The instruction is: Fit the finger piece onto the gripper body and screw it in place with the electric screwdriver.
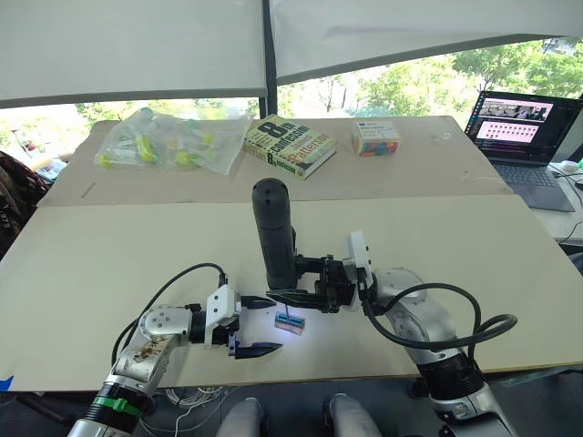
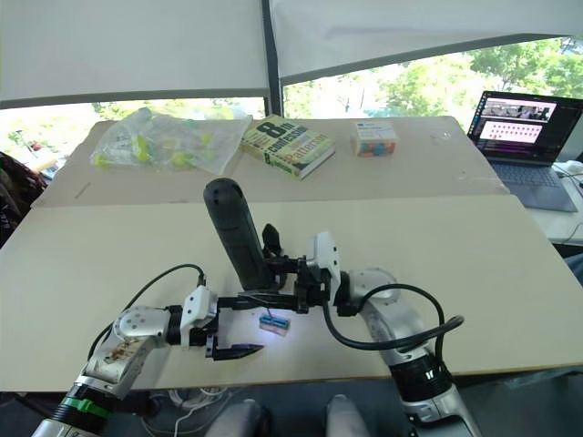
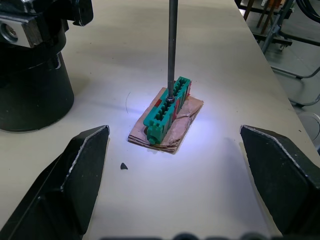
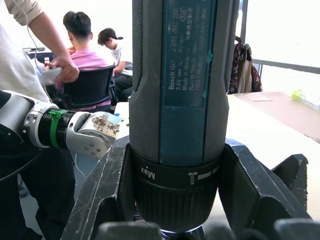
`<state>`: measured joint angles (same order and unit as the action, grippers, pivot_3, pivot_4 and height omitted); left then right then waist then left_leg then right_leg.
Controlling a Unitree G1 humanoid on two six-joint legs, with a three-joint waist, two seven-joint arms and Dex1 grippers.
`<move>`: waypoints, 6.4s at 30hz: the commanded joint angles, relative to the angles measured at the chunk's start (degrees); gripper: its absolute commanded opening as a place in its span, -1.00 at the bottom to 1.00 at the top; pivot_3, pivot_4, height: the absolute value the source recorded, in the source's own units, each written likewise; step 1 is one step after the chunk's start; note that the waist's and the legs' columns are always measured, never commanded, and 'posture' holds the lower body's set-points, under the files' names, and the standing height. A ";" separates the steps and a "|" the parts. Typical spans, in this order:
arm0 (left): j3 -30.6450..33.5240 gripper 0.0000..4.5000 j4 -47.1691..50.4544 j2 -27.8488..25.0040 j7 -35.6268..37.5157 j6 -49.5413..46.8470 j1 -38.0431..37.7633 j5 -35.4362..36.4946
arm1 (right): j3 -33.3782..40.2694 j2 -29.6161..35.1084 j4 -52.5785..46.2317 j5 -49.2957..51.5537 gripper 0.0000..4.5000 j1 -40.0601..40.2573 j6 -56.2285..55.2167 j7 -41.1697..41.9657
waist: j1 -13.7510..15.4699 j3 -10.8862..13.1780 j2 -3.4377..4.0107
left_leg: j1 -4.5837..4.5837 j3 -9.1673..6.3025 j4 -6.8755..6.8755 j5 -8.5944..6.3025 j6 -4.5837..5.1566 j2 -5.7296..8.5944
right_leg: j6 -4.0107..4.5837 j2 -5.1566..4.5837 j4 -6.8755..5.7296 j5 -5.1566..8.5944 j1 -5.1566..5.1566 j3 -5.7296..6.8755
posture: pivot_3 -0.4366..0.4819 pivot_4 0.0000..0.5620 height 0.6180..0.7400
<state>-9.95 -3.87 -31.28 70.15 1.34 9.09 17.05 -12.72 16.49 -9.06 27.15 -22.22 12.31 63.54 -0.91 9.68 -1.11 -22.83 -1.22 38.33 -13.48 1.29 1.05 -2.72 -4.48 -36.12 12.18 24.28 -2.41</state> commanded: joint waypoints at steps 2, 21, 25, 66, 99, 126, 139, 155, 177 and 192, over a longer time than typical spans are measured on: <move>0.41 0.96 0.03 -0.03 -0.12 0.84 -0.57 0.10 | 0.23 -0.13 -0.38 -0.10 -0.15 -0.10 -2.07 0.15 | -0.01 0.00 0.00 | 0.00 0.00 0.00 0.00 0.00 0.00 | 0.00 0.00 0.00 0.00 0.00 0.00 | -0.05 -0.47 1.00; 3.39 0.96 1.45 -0.23 0.65 0.35 -0.79 3.93 | 3.20 0.33 -6.03 6.99 -0.15 -1.52 1.12 0.11 | 0.05 0.00 0.00 | -0.01 0.00 0.00 0.00 0.00 -0.01 | 0.00 0.00 0.01 0.00 0.01 0.00 | -0.05 -0.47 1.00; 5.01 0.96 2.82 -0.56 0.80 0.27 -0.71 5.73 | 4.59 1.49 -8.21 9.29 -0.15 -1.50 2.73 -0.05 | 0.05 0.00 0.00 | -0.02 0.00 0.00 0.00 0.00 -0.01 | 0.00 -0.01 0.01 0.00 0.01 0.00 | -0.05 -0.47 1.00; 5.49 0.96 5.52 -1.20 -12.32 -14.45 3.74 3.73 | 16.98 12.34 -16.53 23.88 -0.15 -10.44 12.10 -7.08 | 0.12 0.03 -0.07 | -0.07 0.00 0.00 -0.01 -0.01 0.00 | 0.01 -0.02 0.07 0.00 0.01 -0.03 | -0.05 -0.47 1.00; -0.73 0.96 -16.56 14.30 -14.02 -3.82 16.60 -6.85 | 16.26 13.08 -16.64 21.46 -0.15 -9.00 12.58 -6.82 | 1.49 -0.03 -0.03 | -0.20 -0.04 0.52 -0.01 0.01 0.08 | -0.16 -0.05 0.01 -0.11 -0.14 0.01 | -0.05 -0.47 1.00; -0.34 0.04 -30.89 10.49 -0.36 7.48 24.46 -7.90 | 17.02 14.57 -16.59 22.13 -0.15 -8.53 13.57 -5.65 | 0.77 -0.02 -0.05 | -0.27 -0.04 0.51 -0.02 0.01 0.06 | -0.14 0.02 0.03 -0.12 -0.06 0.03 | -0.05 -0.47 1.00; 1.84 0.99 -31.05 11.81 -0.84 4.24 23.85 -6.80 | 16.45 14.31 -16.31 22.45 -0.15 -9.39 14.47 -5.70 | 0.32 -0.02 -0.05 | -0.28 -0.06 0.55 -0.02 0.02 0.05 | -0.16 0.02 0.01 -0.12 -0.08 0.03 | -0.05 -0.47 1.00; 2.42 0.99 -10.91 10.41 -11.88 -2.99 11.78 -6.56 | 16.20 14.09 -17.12 23.10 -0.15 -8.66 14.62 -6.19 | 0.12 -0.02 -0.05 | -0.29 -0.07 0.52 -0.02 0.01 -0.01 | -0.14 0.00 0.00 -0.13 -0.01 0.00 | -0.05 -0.47 1.00; -0.62 0.01 -8.67 12.97 -17.74 -5.66 9.60 -8.42 | 15.60 13.76 -15.98 22.81 -0.15 -9.40 14.38 -5.75 | 0.70 -0.02 -0.04 | -0.27 -0.06 0.53 -0.02 0.01 0.03 | -0.14 -0.05 0.04 -0.13 -0.09 0.01 | -0.05 -0.47 1.00; -1.13 0.01 -9.05 12.61 -17.26 -5.34 10.57 -8.64 | 13.22 8.28 -12.51 22.74 -0.15 -20.54 17.06 -10.13 | 1.01 -0.02 -0.04 | -0.29 -0.07 0.52 -0.02 0.01 0.03 | -0.14 -0.06 0.05 -0.13 -0.06 0.03 | -0.05 -0.47 1.00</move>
<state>-9.76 -12.23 -18.85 52.62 -3.63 19.67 9.09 0.23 25.22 -20.97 50.24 -40.76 30.27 54.11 0.10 9.66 -1.15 -23.11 -1.29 38.86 -13.50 1.30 1.08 -2.86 -4.54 -36.07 12.05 24.22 -2.38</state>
